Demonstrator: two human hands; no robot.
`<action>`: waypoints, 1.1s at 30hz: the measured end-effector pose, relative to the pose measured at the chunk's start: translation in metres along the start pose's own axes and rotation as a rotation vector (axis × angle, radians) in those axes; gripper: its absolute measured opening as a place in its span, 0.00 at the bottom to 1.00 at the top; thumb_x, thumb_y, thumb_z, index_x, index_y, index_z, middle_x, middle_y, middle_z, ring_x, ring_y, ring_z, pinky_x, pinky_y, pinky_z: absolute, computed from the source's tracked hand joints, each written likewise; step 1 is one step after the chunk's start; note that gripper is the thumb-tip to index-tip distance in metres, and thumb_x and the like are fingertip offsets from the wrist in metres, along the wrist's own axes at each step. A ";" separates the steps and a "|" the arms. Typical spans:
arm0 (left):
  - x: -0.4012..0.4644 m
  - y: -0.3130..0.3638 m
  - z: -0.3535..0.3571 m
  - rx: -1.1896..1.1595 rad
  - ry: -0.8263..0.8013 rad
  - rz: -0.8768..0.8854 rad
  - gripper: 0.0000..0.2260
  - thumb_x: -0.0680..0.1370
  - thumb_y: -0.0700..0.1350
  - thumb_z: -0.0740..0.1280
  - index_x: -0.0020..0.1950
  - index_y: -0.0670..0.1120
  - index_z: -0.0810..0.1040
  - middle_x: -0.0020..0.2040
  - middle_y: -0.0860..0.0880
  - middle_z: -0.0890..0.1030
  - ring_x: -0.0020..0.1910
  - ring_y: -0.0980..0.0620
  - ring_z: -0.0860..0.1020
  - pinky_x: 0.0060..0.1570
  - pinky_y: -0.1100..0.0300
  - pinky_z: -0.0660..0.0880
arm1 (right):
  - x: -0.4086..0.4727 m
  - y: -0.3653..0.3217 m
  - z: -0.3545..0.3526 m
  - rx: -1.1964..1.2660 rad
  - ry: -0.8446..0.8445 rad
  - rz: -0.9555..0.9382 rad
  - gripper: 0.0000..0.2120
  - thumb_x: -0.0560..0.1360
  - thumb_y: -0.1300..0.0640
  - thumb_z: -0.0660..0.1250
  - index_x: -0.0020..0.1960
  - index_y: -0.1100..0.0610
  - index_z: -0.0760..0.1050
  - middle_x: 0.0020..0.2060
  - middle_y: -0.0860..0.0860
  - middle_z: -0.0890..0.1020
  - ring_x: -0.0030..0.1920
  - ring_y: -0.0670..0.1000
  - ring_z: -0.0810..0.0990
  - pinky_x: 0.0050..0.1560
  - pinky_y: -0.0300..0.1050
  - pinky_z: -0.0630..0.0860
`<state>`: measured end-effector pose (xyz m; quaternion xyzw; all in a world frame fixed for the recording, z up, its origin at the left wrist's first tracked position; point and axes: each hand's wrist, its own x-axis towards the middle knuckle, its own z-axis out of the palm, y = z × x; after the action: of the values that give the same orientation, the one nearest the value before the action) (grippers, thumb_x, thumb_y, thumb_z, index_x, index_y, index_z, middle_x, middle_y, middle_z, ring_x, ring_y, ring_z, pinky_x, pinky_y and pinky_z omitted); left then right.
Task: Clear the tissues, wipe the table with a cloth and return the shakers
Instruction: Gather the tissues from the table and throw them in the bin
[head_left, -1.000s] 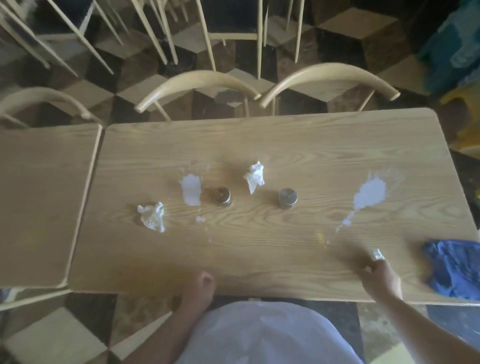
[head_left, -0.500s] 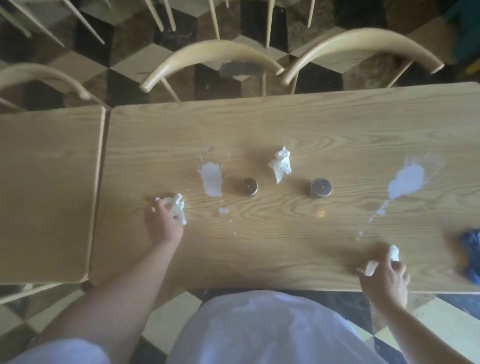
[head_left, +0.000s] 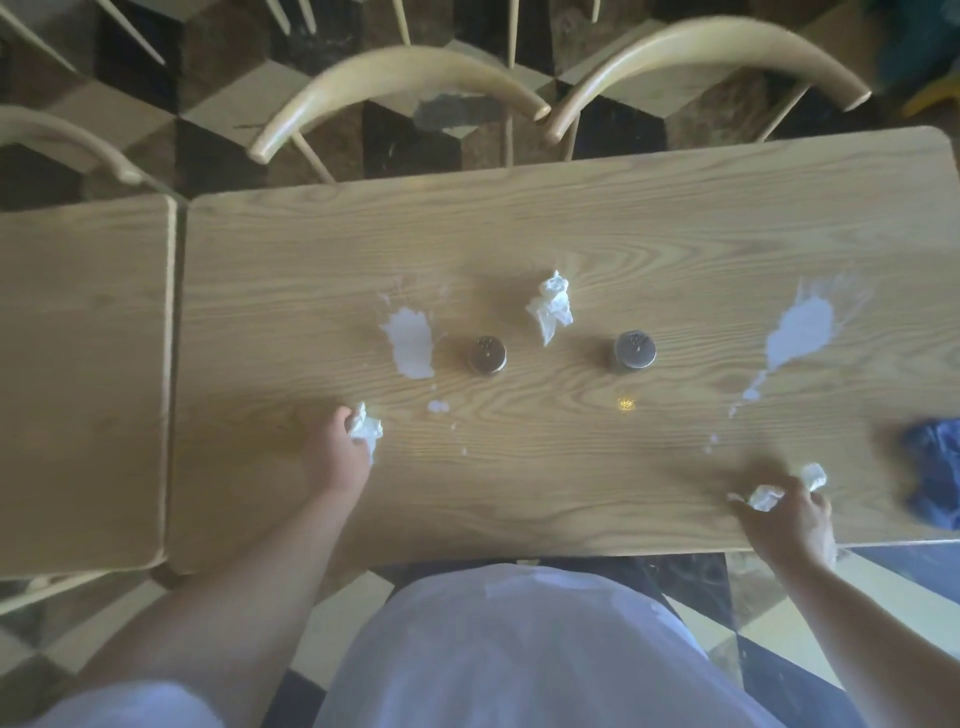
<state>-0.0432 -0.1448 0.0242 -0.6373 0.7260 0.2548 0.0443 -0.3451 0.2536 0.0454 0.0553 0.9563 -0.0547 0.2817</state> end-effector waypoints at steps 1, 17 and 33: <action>-0.007 0.000 0.001 -0.034 0.010 -0.017 0.12 0.73 0.35 0.66 0.56 0.44 0.78 0.46 0.42 0.81 0.46 0.39 0.78 0.41 0.54 0.69 | 0.003 -0.001 -0.001 0.019 0.009 0.020 0.26 0.70 0.49 0.74 0.64 0.56 0.70 0.59 0.63 0.72 0.55 0.66 0.77 0.54 0.58 0.74; -0.114 0.061 0.049 0.017 -0.369 0.113 0.06 0.70 0.45 0.67 0.39 0.41 0.78 0.42 0.42 0.75 0.45 0.40 0.76 0.41 0.52 0.69 | -0.022 -0.079 -0.007 0.086 -0.225 -0.385 0.02 0.69 0.57 0.71 0.40 0.51 0.82 0.37 0.47 0.84 0.41 0.53 0.81 0.43 0.45 0.77; -0.118 0.118 0.040 -0.012 -0.421 0.608 0.18 0.69 0.46 0.74 0.56 0.49 0.76 0.51 0.52 0.71 0.43 0.50 0.77 0.47 0.57 0.74 | -0.092 -0.182 0.042 0.027 -0.482 -0.765 0.02 0.69 0.56 0.68 0.41 0.51 0.79 0.40 0.50 0.84 0.42 0.54 0.82 0.42 0.49 0.80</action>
<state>-0.1435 -0.0144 0.0725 -0.3266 0.8556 0.3859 0.1112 -0.2712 0.0617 0.0737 -0.3126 0.8144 -0.1787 0.4551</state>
